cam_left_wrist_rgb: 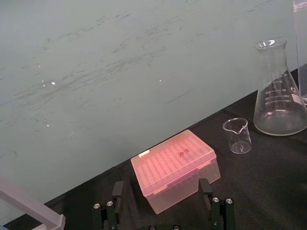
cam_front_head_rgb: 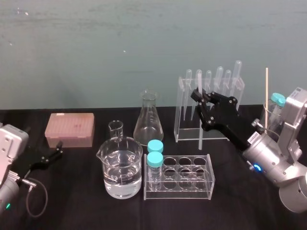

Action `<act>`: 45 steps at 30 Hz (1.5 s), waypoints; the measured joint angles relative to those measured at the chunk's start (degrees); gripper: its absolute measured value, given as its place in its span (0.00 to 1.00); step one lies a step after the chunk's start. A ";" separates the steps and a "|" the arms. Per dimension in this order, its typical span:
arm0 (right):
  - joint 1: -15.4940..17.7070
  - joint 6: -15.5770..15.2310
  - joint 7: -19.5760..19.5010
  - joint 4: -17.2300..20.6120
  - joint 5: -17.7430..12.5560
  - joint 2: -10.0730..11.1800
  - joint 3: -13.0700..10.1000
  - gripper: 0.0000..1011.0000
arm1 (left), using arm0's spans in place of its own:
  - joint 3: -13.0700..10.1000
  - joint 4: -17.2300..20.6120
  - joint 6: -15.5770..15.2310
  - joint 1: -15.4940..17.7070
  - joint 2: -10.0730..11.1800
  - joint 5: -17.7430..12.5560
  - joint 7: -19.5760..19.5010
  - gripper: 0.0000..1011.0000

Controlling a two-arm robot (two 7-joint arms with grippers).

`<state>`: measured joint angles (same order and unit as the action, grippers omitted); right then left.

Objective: Pick up the stirring rod with one hand, then place it down.

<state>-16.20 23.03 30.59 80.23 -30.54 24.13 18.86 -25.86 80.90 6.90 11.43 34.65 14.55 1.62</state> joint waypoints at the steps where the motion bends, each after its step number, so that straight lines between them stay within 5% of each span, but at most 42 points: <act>1: 0.05 0.02 0.13 -0.28 0.09 0.00 -0.06 0.07 | 0.00 0.00 0.00 0.00 0.00 0.00 0.00 0.99; 7: 0.47 -0.20 0.08 -1.83 2.14 -0.12 -0.47 0.07 | 0.00 0.00 0.00 0.00 0.00 0.00 0.00 0.99; 45: 0.40 -0.04 0.11 -1.49 1.74 -0.11 -0.39 0.07 | 0.00 0.00 0.00 0.00 0.00 0.00 0.00 0.99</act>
<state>-15.80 22.99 30.70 78.74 -28.80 24.02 18.48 -25.86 80.90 6.90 11.43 34.65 14.55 1.62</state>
